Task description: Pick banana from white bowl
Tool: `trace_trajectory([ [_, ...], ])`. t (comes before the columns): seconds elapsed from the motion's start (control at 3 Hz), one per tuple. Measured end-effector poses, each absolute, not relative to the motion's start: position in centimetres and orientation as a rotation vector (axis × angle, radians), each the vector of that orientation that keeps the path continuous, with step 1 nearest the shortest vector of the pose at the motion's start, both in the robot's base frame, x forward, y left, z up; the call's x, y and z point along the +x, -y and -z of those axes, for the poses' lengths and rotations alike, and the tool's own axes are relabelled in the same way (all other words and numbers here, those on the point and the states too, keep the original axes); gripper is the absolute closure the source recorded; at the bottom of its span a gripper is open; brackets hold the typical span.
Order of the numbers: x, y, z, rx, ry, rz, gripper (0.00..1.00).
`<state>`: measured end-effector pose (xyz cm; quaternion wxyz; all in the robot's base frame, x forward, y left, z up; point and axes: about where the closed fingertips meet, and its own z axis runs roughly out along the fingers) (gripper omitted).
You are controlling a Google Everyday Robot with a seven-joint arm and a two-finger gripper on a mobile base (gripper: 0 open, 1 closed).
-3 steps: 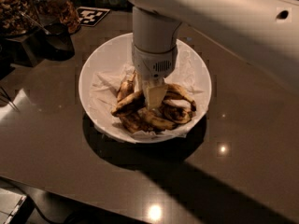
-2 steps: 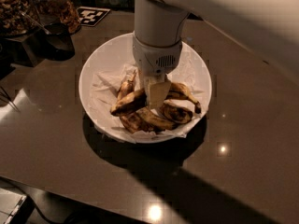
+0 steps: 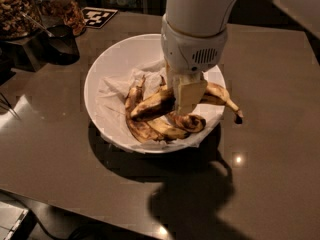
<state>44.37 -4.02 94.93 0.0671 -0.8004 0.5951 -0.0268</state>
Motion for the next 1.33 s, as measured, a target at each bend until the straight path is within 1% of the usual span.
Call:
trace_trajectory([
  [0.67, 39.9, 8.2, -97.9, -2.331, -1.894, 0.167, 1.0],
  [1.33, 40.2, 7.0, -99.8, -2.272, -1.829, 0.221, 1.0],
])
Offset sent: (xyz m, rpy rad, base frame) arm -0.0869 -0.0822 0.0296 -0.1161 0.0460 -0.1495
